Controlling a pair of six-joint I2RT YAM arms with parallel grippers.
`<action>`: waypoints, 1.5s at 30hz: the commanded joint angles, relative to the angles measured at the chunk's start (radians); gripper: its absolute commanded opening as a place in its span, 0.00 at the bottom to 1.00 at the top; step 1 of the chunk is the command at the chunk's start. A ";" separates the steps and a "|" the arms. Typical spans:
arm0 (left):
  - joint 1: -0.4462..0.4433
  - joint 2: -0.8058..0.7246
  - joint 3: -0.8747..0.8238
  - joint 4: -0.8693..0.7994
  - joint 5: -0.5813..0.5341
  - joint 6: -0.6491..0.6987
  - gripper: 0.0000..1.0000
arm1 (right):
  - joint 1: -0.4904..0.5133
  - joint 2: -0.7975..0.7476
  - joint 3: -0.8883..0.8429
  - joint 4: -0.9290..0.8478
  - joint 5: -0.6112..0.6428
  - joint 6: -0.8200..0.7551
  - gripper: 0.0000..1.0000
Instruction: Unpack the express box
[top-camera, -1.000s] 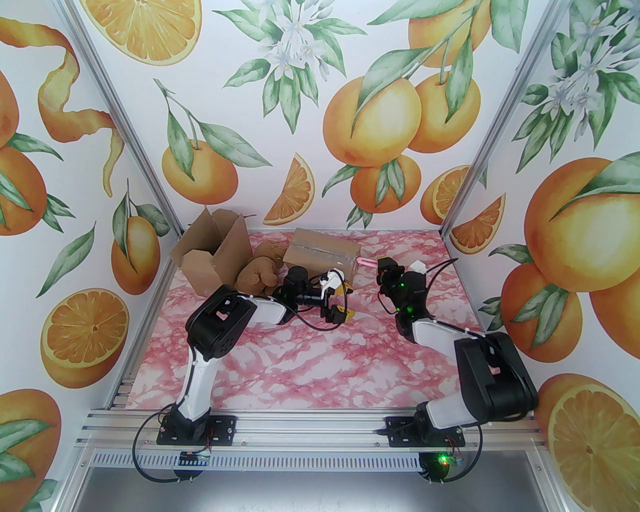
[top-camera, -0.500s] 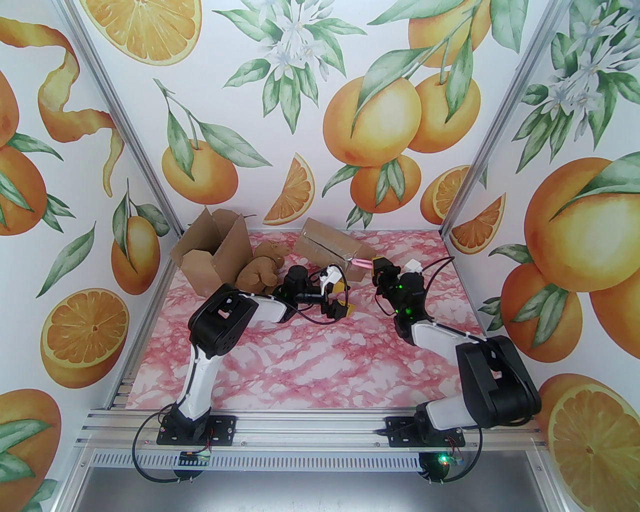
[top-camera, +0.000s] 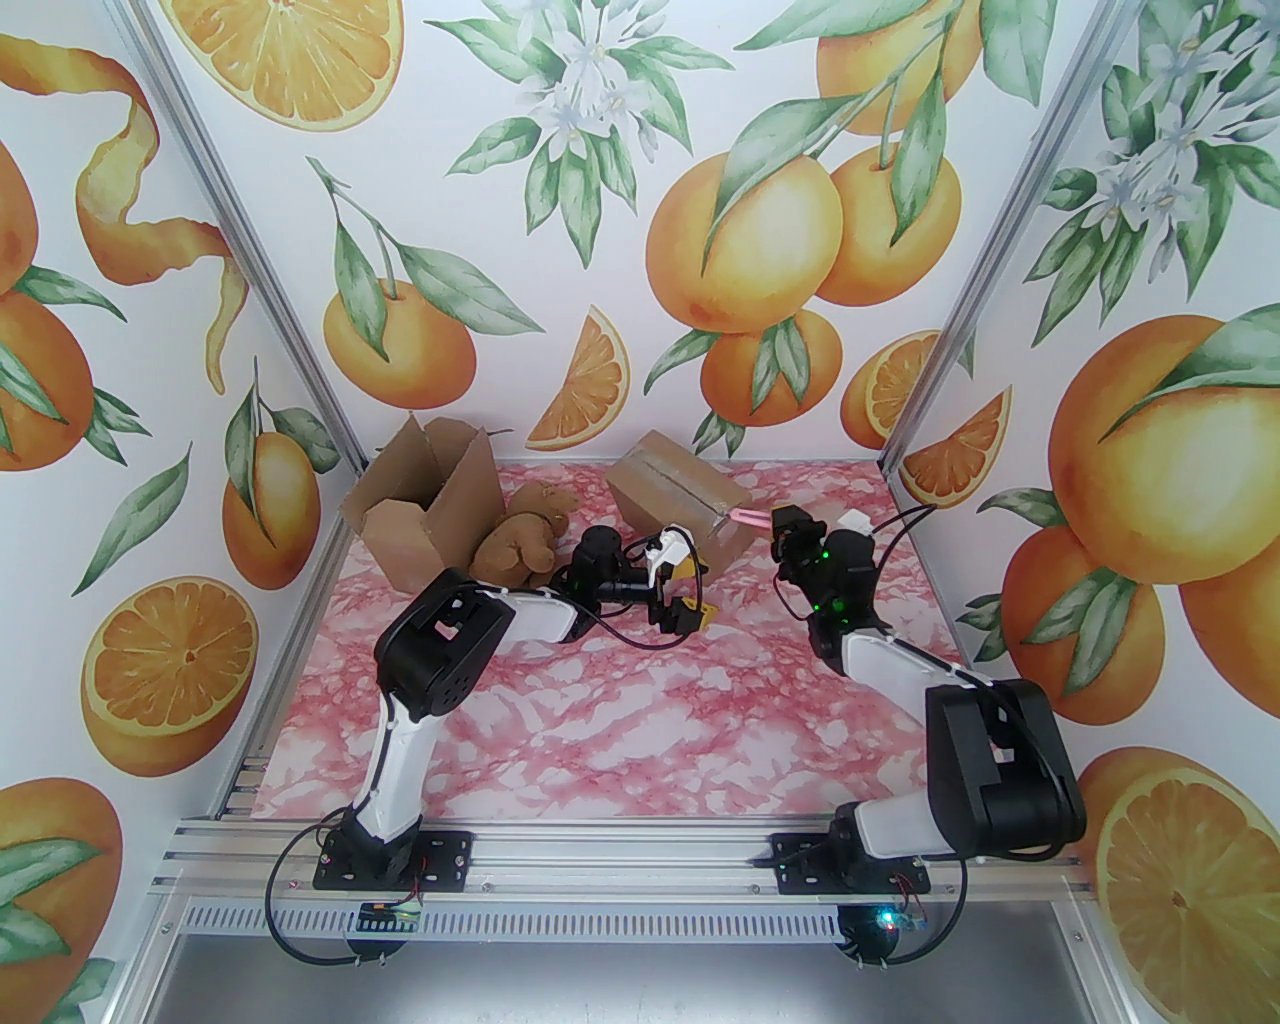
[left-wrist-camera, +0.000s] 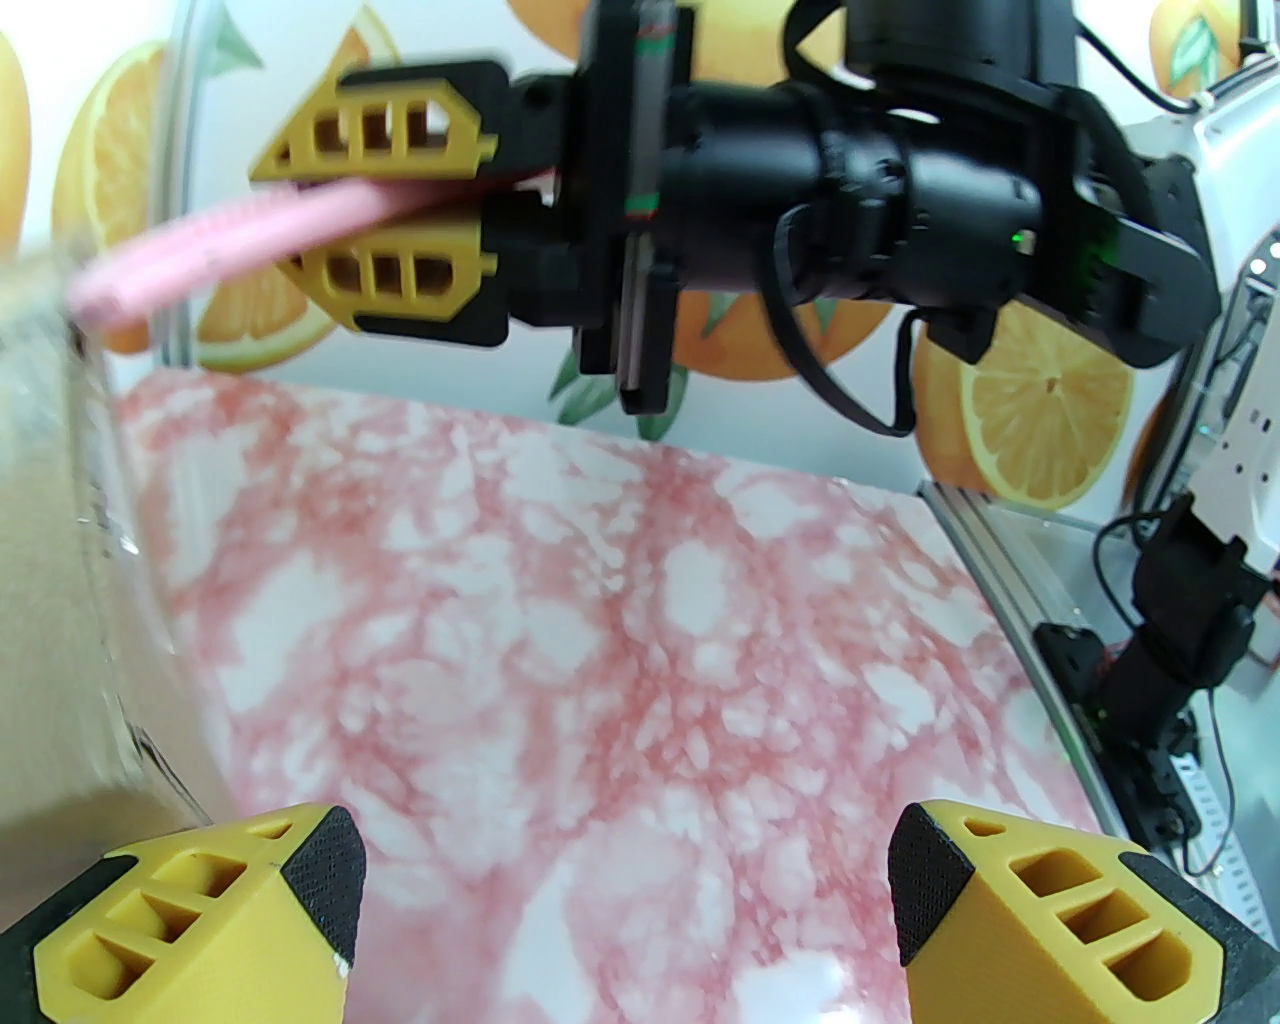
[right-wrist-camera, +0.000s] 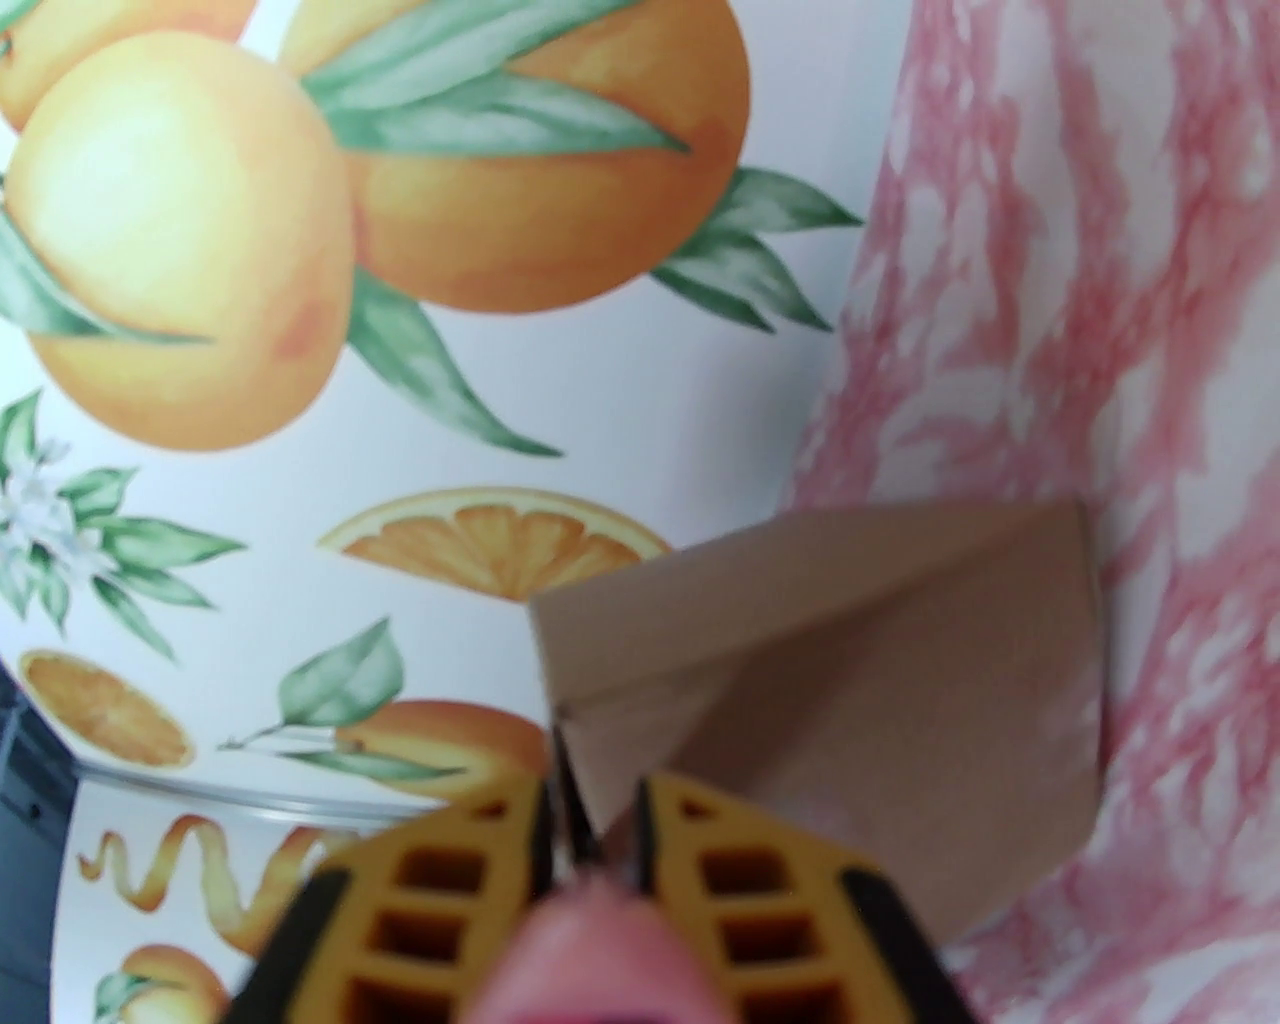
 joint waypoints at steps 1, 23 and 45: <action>0.007 -0.100 0.057 0.041 -0.029 0.063 0.90 | -0.014 -0.012 0.029 -0.131 -0.112 -0.059 0.00; 0.192 0.000 0.687 -0.892 -0.199 0.110 0.85 | -0.189 -0.361 -0.042 -0.338 -0.182 -0.200 0.00; 0.293 0.325 1.087 -1.320 -0.016 0.010 0.85 | 0.174 0.011 0.361 -1.111 0.378 -0.800 0.00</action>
